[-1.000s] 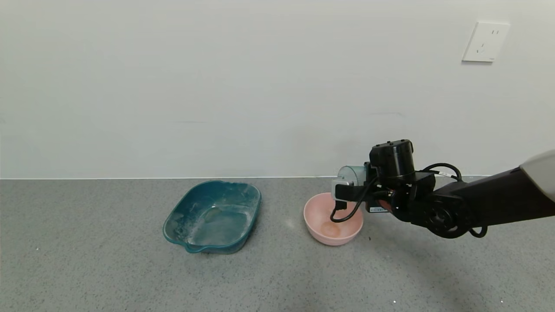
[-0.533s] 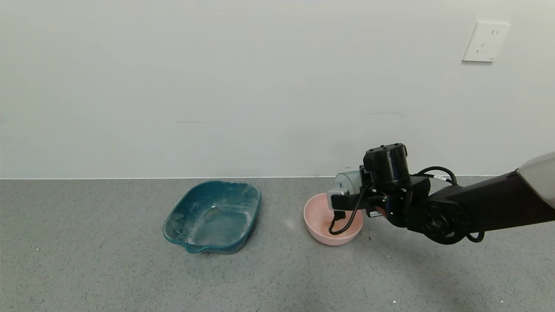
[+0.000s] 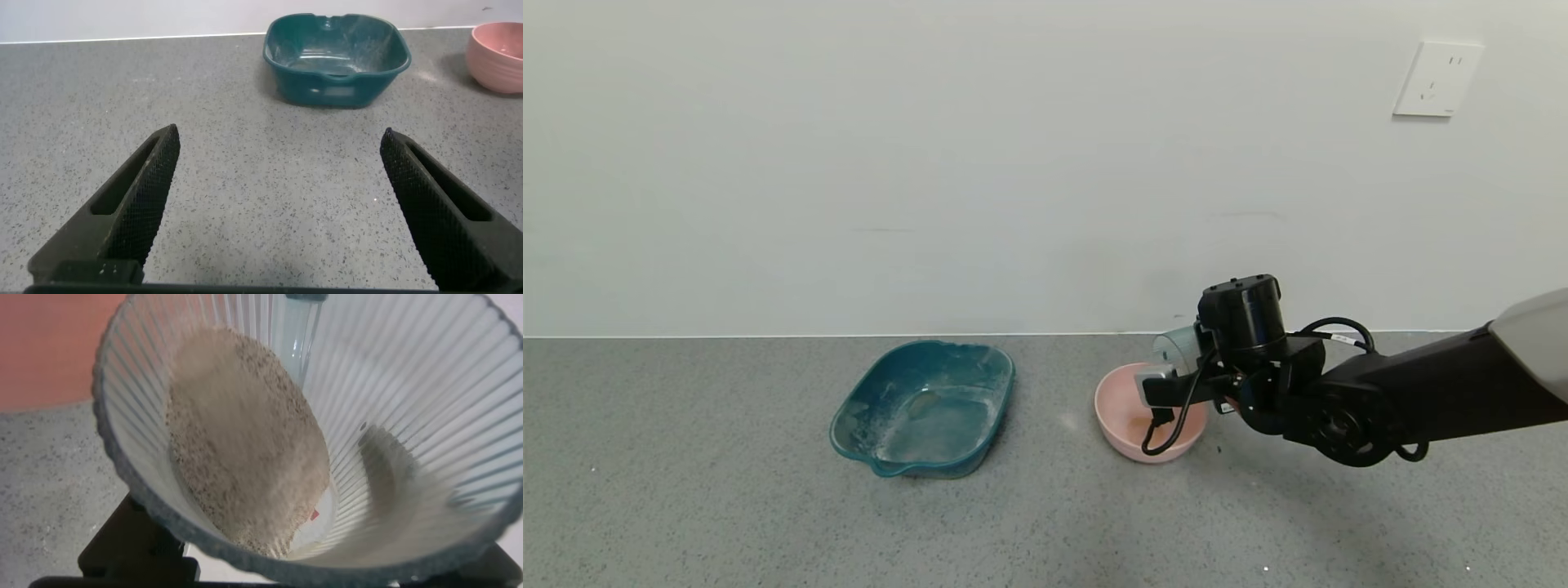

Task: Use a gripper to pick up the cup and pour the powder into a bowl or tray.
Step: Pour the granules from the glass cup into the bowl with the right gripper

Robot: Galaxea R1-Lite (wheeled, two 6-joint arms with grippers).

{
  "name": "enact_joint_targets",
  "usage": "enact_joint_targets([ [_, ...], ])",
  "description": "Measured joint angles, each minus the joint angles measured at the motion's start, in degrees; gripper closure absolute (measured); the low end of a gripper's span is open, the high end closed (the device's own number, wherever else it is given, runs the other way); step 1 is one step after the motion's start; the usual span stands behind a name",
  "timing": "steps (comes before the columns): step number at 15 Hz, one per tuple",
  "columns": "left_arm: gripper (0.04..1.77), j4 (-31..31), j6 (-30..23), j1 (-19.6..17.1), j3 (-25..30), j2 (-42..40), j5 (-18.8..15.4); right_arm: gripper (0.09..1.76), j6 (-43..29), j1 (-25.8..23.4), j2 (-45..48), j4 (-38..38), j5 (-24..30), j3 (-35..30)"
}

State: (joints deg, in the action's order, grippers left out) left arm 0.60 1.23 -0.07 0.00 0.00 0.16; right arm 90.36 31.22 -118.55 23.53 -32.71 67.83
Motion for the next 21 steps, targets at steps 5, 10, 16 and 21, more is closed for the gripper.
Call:
enact_joint_targets([
  [5,0.05,-0.02,-0.02,0.00,0.00,0.00,0.00,0.50,4.33,0.89,-0.09,0.12,-1.28,0.67],
  [10,0.05,-0.07,-0.02,0.00,0.00,0.00,-0.02,0.50,7.22,2.13,-0.13,0.09,-3.43,0.67],
  [16,0.05,-0.09,-0.02,0.00,0.00,0.00,0.00,0.50,8.12,3.04,-0.22,0.15,-5.05,0.74],
  [21,0.05,-0.07,0.02,0.02,0.00,0.00,0.00,0.50,9.50,3.80,-0.38,0.20,-7.28,0.83],
])
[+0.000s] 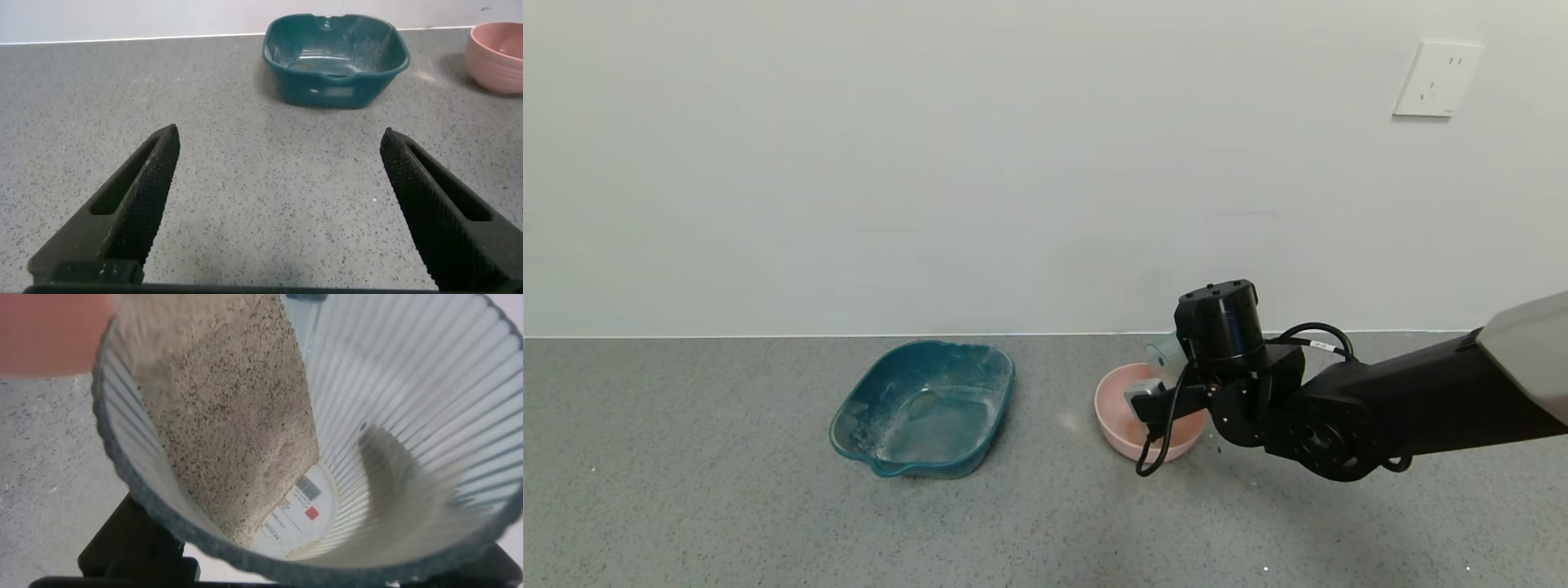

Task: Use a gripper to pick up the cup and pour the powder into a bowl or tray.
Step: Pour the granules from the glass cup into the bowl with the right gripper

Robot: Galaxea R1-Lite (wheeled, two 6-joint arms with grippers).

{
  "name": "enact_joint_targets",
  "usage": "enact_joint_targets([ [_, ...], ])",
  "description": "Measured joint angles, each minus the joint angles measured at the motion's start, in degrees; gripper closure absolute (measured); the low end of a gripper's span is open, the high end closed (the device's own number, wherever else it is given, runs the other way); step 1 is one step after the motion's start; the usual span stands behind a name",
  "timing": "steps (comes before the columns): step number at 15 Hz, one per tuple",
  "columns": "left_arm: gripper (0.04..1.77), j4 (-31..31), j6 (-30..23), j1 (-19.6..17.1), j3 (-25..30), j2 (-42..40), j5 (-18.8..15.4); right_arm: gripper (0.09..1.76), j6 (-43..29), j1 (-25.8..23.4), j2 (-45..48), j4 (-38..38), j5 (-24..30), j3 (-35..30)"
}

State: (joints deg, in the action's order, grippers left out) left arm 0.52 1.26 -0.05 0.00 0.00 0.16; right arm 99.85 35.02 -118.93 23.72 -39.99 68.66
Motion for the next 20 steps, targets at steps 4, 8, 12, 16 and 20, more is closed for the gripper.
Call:
enact_joint_targets([
  [4,0.05,0.00,0.01,-0.05,0.00,0.00,0.00,0.50,-0.02,0.30,-0.13,0.20,-0.06,0.00],
  [8,0.05,0.00,-0.02,0.00,0.00,0.00,0.00,0.50,0.00,0.50,-0.22,0.20,-0.11,-0.02],
  [12,0.05,0.02,-0.02,-0.02,0.00,0.00,0.00,0.50,0.01,0.61,-0.26,0.22,-0.12,-0.02],
  [16,0.05,0.00,-0.05,-0.02,0.00,0.00,-0.02,0.50,0.00,0.65,-0.33,0.22,-0.12,0.00],
  [20,0.05,0.02,-0.05,-0.02,0.00,0.00,0.00,0.50,-0.13,0.65,-0.55,0.44,-0.09,0.00],
])
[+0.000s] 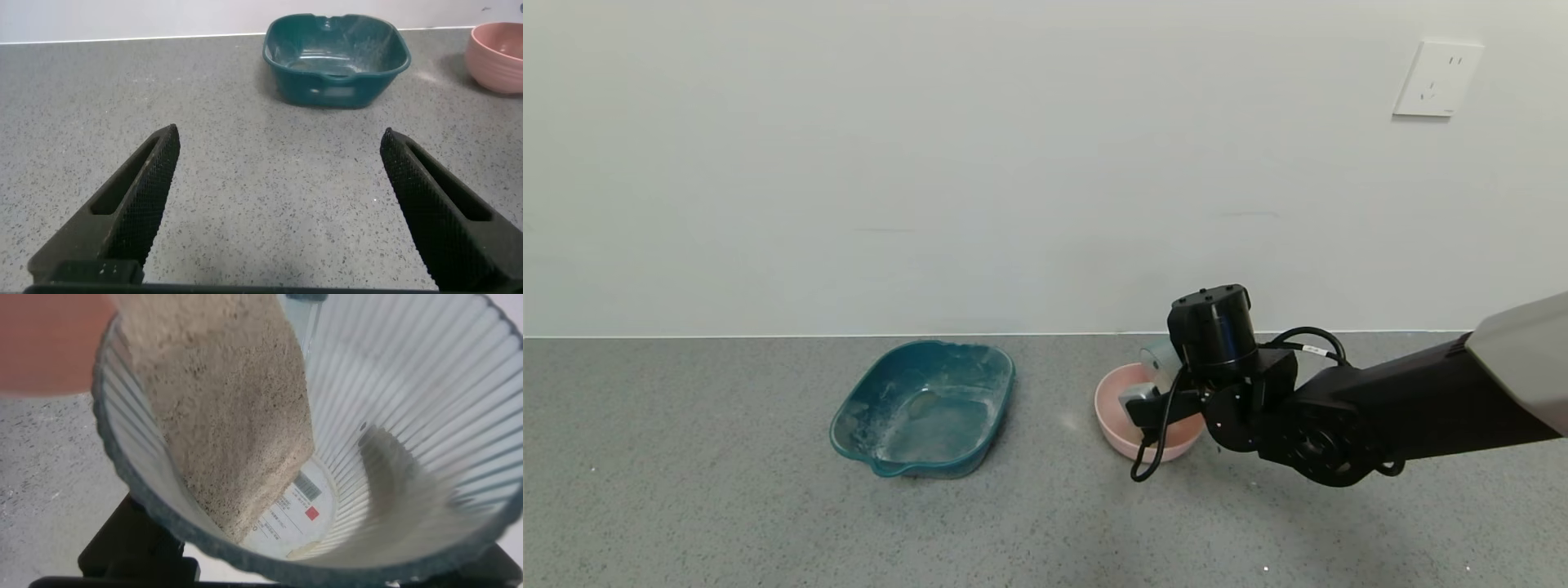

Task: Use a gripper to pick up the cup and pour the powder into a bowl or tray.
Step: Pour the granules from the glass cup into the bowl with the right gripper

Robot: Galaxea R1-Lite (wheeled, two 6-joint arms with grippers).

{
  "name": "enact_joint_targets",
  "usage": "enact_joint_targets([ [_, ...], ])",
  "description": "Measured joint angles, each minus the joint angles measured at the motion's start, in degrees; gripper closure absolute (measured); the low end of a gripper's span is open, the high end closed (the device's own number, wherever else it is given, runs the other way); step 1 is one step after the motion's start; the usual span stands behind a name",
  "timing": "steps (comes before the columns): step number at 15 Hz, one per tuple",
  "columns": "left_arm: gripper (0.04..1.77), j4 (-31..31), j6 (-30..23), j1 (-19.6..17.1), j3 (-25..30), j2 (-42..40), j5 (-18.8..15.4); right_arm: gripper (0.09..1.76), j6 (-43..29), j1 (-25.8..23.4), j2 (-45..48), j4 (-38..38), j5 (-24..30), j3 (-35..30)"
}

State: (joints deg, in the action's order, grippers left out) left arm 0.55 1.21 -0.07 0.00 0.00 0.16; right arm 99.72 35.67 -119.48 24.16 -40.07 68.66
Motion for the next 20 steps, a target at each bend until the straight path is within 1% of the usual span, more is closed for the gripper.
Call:
enact_joint_targets([
  [13,0.05,-0.02,0.02,0.00,0.00,0.00,0.00,0.50,0.13,0.32,-0.48,0.52,-0.02,-0.11],
  [16,0.05,-0.02,0.02,0.00,0.00,0.00,0.00,0.50,0.80,0.68,-0.52,0.52,-1.19,-0.05],
  [20,0.05,-0.02,0.00,0.00,0.00,0.00,0.00,0.50,1.05,0.79,-0.52,0.61,-1.24,-0.02],
])
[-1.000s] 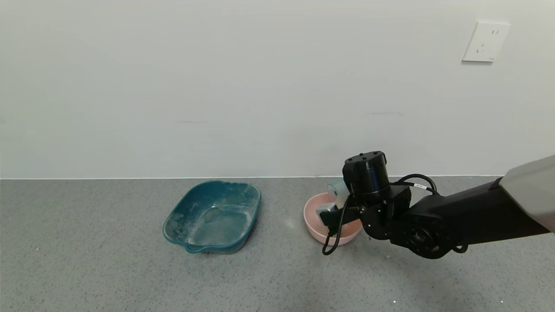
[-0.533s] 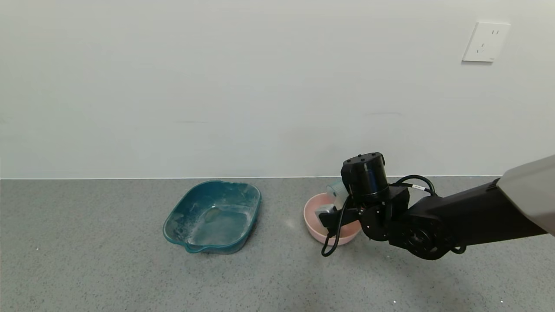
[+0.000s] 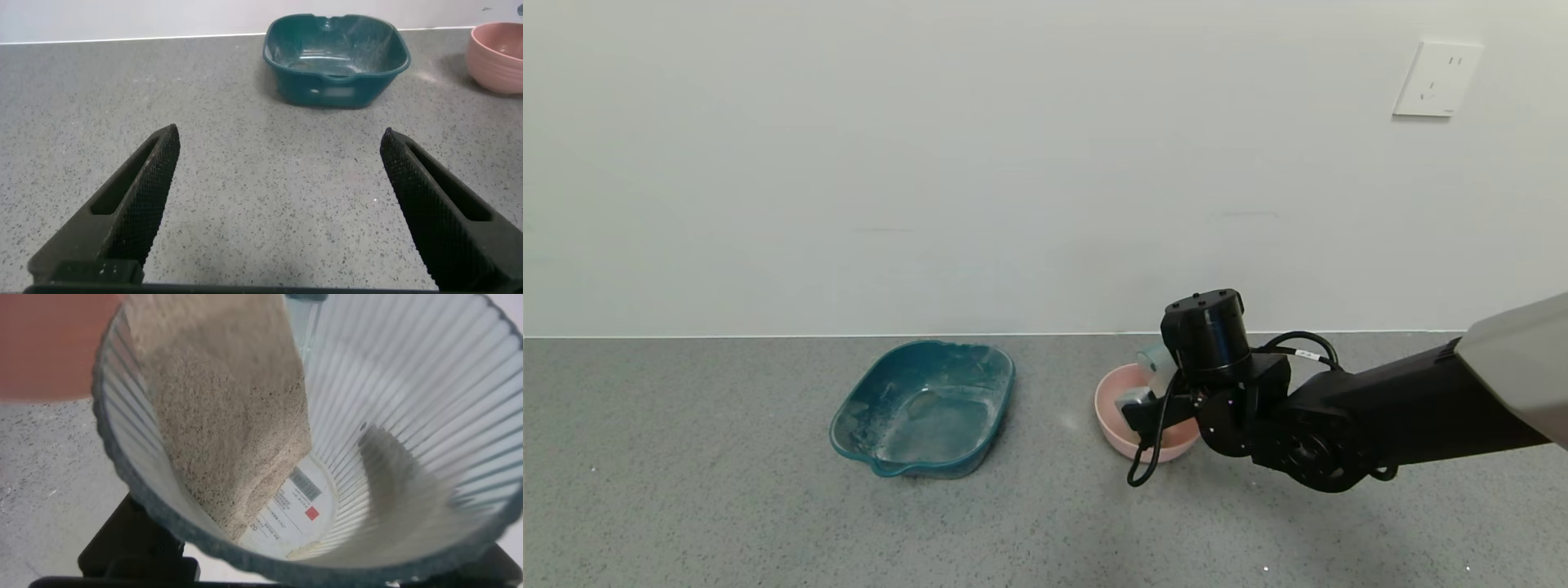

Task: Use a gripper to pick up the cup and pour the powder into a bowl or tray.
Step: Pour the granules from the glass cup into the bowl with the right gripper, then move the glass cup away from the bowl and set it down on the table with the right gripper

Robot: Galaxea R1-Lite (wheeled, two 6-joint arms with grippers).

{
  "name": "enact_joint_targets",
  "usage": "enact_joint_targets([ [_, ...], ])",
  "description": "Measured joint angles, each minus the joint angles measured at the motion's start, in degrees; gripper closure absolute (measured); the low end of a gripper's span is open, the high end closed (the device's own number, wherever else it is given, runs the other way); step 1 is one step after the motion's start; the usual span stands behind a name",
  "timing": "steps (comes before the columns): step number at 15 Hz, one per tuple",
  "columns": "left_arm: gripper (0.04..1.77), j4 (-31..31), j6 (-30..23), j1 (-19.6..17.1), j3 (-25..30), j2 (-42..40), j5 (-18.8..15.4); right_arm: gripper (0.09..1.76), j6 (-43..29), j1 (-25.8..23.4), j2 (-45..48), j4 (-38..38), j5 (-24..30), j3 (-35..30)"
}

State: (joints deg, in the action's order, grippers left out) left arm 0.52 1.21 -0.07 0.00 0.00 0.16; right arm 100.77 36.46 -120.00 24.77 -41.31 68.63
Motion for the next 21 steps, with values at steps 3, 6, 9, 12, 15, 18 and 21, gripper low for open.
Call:
enact_joint_targets([
  [3,0.05,0.00,0.00,0.00,0.00,0.00,0.00,0.50,-0.35,-0.06,0.00,0.11,0.13,0.00],
  [6,0.05,0.02,0.02,0.00,0.00,0.00,0.00,0.50,-1.13,-0.79,0.33,0.96,0.77,-0.52],
  [9,0.05,0.00,0.00,0.00,0.00,0.00,0.00,0.50,-6.50,-1.49,1.32,1.02,0.99,-2.21],
  [12,0.05,0.00,0.02,0.00,0.00,0.00,0.00,0.50,-12.96,-2.47,2.74,1.00,1.74,-4.47],
  [15,0.05,0.02,0.00,0.02,0.00,0.00,0.00,0.50,-20.87,-3.45,4.43,1.05,2.67,-7.63],
  [18,0.05,0.05,0.00,0.02,0.00,0.00,0.00,0.50,-32.48,-4.06,5.86,1.11,3.86,-10.25],
  [21,0.05,0.05,0.02,0.00,0.00,0.00,-0.02,0.50,-41.07,-6.23,7.46,1.38,6.21,-11.33],
])
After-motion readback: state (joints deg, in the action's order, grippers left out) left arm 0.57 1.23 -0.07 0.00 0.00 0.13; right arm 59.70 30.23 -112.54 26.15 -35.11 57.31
